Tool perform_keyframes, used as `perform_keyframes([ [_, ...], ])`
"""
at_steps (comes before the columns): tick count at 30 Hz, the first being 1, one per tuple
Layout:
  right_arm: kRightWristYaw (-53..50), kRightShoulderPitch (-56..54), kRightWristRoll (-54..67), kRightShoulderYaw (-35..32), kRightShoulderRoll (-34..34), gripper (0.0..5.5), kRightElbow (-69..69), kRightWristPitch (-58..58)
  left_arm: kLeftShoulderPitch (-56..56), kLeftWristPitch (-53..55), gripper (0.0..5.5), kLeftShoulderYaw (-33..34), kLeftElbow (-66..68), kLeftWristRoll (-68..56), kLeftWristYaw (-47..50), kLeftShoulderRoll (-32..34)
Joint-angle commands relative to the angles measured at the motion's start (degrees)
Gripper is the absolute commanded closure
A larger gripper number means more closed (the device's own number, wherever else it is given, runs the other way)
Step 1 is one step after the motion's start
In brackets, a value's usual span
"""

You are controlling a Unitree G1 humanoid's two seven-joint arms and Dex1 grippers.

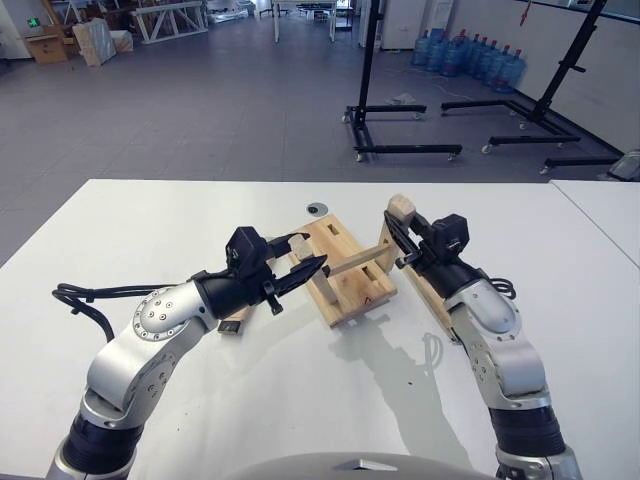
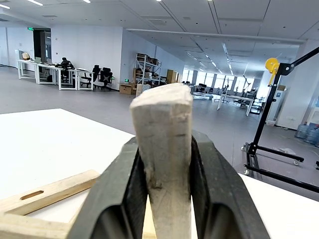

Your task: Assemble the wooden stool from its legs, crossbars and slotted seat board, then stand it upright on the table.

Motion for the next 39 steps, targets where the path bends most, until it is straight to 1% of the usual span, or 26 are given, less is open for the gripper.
perform_keyframes([
  [1,3.47,3.57,4.2,1.94,-0.63,4.51,-1.78,7.33,3.08,3.71,3.49,-3.56,1.82,1.21,-0.11,0.63],
  [4,4.07,4.43,6.0,0.79,-2.15,4.51,-3.29,9.48,3.89,3.55,3.49,-3.91,1.14,1.59,1.1,-0.19],
  [11,4.23,2.8,8.34,-2.32,-3.9,4.51,-1.88,12.01,5.9,2.89,3.49,-5.05,0.03,2.84,3.55,-1.48],
  [17,3.3,1.24,5.49,-3.52,-5.32,4.51,-0.87,10.64,6.92,2.62,3.49,-4.62,-0.83,2.57,4.48,-1.86],
  [22,2.87,-2.36,7.44,-6.26,-7.79,4.51,-3.02,15.17,7.47,1.98,3.49,-5.28,-0.95,3.67,3.99,-1.21],
  [25,3.38,-3.41,5.98,-5.77,-9.35,4.51,-3.12,15.99,7.76,1.67,3.49,-6.05,-0.95,4.43,4.13,-1.41],
  [31,4.16,-0.8,3.47,-2.06,-9.54,4.51,-5.53,16.02,8.07,1.38,3.49,-6.07,-1.07,4.27,3.86,-1.3],
  [35,4.98,2.06,2.68,-1.18,-9.95,4.51,-5.83,15.76,9.01,1.31,3.49,-5.72,-1.74,4.09,3.9,-0.97],
  [39,5.41,2.34,2.74,-1.06,-9.85,4.51,-5.66,15.89,9.5,1.27,3.49,-6.14,-2.13,4.49,4.5,-1.5],
])
